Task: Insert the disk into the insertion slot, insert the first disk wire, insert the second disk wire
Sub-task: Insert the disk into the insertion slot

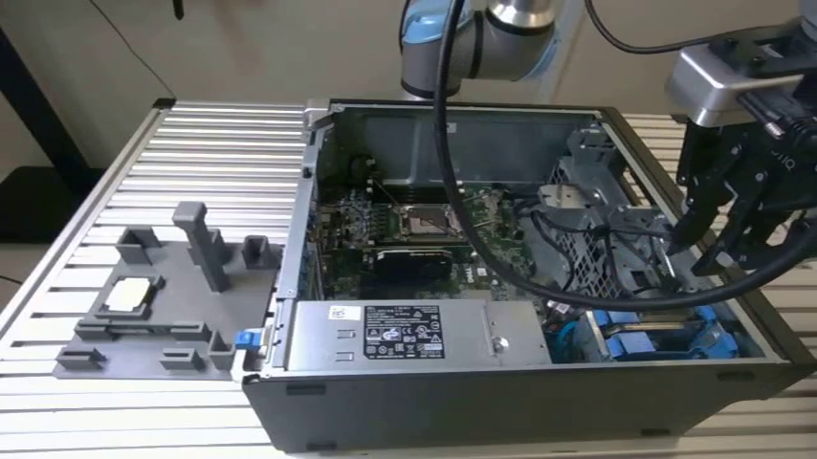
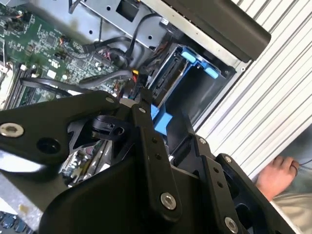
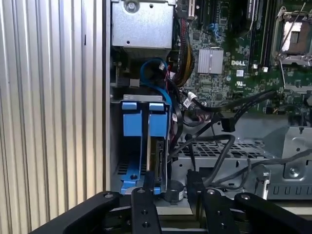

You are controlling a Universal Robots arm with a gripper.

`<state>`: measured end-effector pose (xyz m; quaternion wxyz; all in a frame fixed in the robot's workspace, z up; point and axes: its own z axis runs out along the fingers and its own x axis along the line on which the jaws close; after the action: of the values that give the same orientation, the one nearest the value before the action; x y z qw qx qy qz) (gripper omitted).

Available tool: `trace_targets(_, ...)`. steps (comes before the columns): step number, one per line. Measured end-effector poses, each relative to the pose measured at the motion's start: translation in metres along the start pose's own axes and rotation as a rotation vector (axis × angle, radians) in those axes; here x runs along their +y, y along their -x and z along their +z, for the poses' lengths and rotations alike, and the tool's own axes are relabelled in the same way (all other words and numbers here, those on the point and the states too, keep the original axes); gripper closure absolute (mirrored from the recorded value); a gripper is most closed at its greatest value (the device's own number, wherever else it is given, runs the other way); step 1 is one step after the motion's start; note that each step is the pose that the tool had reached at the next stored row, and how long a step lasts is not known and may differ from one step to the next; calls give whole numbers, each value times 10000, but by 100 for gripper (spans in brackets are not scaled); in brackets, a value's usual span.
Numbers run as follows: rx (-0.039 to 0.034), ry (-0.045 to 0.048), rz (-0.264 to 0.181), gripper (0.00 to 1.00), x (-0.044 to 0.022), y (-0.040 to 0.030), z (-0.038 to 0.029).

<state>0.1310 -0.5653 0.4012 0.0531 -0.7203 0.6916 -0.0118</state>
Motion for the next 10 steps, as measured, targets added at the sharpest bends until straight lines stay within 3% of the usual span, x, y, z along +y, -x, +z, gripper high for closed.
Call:
trace_targets(2, -11, -4, -127, 59, 2, 33, 25)
trace_targets(4, -28, -67, -241, 59, 4, 55, 46)
trace_targets(10, -237, -275, -429, 59, 4, 65, 62)
